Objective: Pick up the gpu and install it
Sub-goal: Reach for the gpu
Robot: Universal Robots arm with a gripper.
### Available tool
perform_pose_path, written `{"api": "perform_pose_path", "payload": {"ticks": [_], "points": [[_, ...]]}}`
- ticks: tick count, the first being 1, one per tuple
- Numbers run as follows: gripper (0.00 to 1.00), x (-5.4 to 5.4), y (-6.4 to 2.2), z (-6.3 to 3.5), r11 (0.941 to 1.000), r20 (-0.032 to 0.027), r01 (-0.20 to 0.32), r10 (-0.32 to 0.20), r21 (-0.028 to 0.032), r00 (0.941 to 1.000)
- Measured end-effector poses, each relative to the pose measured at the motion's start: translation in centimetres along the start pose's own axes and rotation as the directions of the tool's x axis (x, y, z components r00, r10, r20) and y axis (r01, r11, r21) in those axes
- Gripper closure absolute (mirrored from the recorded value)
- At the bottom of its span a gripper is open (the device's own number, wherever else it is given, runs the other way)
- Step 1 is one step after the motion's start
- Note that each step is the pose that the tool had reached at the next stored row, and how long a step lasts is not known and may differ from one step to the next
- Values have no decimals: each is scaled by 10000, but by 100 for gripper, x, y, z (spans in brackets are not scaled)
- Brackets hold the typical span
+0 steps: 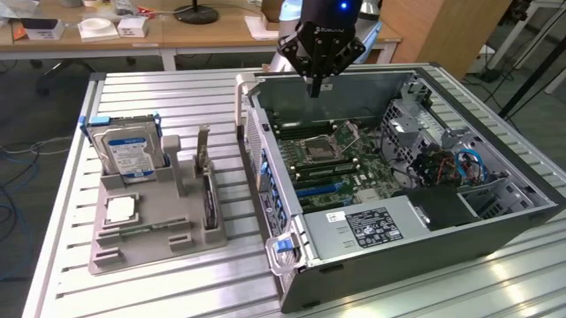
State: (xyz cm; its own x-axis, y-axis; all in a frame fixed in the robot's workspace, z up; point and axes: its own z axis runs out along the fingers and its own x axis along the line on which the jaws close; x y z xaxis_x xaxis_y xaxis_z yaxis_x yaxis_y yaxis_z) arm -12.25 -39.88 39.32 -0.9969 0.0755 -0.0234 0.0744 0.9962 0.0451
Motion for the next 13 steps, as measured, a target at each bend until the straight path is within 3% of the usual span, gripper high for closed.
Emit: {"api": "perform_pose_path", "payload": {"ticks": [13], "points": [[89, 142, -11, -2, 10000, -1, 3, -3, 0, 10000]]}}
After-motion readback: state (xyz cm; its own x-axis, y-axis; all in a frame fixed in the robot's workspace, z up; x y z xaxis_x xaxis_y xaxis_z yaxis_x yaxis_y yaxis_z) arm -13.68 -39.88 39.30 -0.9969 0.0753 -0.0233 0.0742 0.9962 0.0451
